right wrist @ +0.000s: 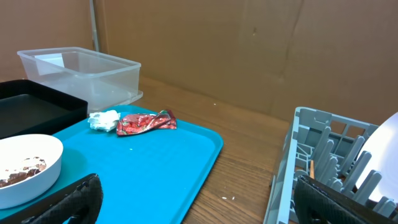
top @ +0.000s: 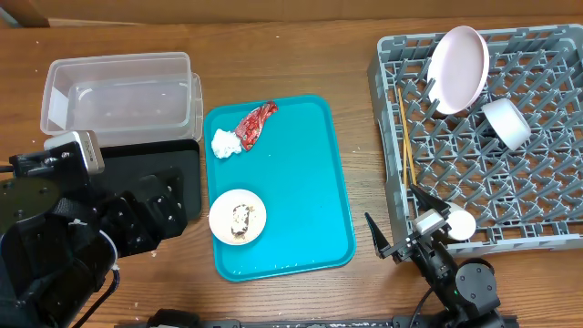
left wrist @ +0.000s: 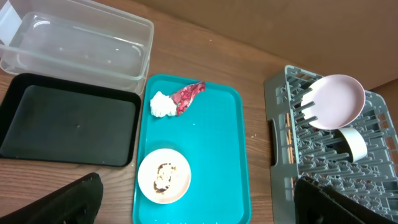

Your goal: Sort waste into correct bins and load items into the dishwasher

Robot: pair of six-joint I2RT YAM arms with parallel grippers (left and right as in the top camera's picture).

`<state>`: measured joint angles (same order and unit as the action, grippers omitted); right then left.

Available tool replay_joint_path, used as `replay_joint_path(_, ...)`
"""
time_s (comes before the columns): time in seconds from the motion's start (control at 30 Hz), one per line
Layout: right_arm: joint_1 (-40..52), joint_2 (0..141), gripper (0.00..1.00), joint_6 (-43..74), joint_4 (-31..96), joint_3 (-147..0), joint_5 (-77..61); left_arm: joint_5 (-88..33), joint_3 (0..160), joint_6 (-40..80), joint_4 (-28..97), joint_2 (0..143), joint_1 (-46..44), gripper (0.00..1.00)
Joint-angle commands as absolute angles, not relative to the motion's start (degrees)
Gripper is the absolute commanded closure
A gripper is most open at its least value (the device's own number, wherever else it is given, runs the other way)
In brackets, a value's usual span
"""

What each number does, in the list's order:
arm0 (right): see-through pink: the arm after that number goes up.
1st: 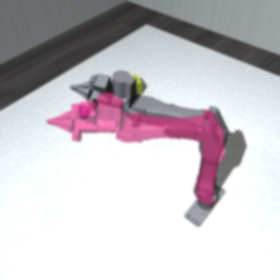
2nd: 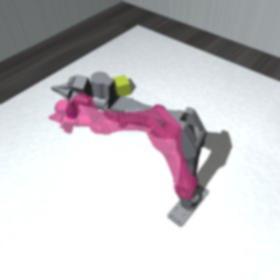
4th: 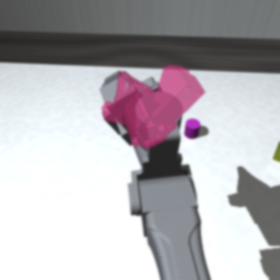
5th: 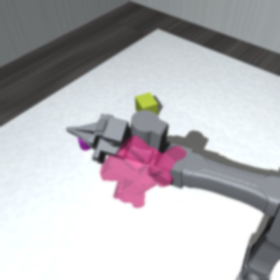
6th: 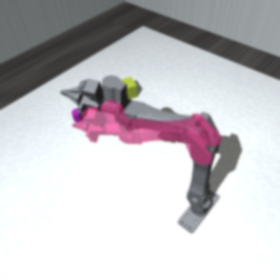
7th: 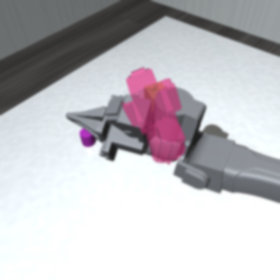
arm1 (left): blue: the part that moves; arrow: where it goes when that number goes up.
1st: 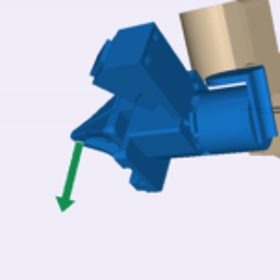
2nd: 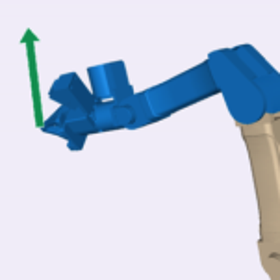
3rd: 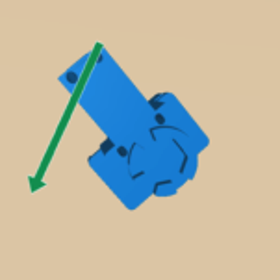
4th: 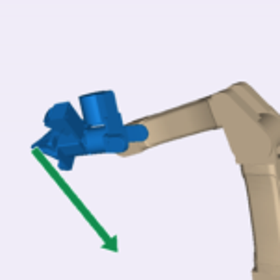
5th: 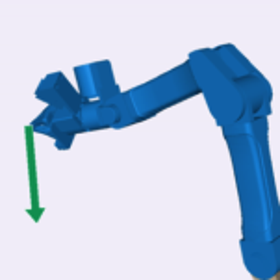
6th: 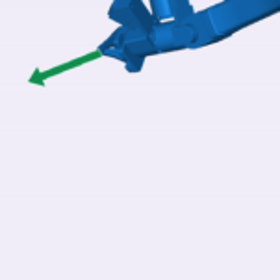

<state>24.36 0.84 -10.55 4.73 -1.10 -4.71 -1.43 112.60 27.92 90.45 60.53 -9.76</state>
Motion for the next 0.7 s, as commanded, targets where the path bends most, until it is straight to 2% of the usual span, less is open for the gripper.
replay_joint_path(0.0,24.0,0.2,0.0,-10.6,4.3,-0.5,-5.1,-1.5,113.0,27.4,90.2,60.7,-9.7,0.0)
replay_joint_path(0.43,24.0,0.2,0.0,-10.6,4.3,-0.5,-5.1,-1.5,113.0,27.4,90.2,60.7,-9.7,0.0)
replay_joint_path(0.57,24.0,0.2,0.0,-10.6,4.3,-0.5,-5.1,-10.5,113.0,31.8,89.9,60.7,-9.7,0.0)
replay_joint_path(0.67,24.0,0.2,0.0,-10.6,4.3,-0.5,-5.1,-11.7,112.5,32.2,84.1,61.1,-9.8,0.0)
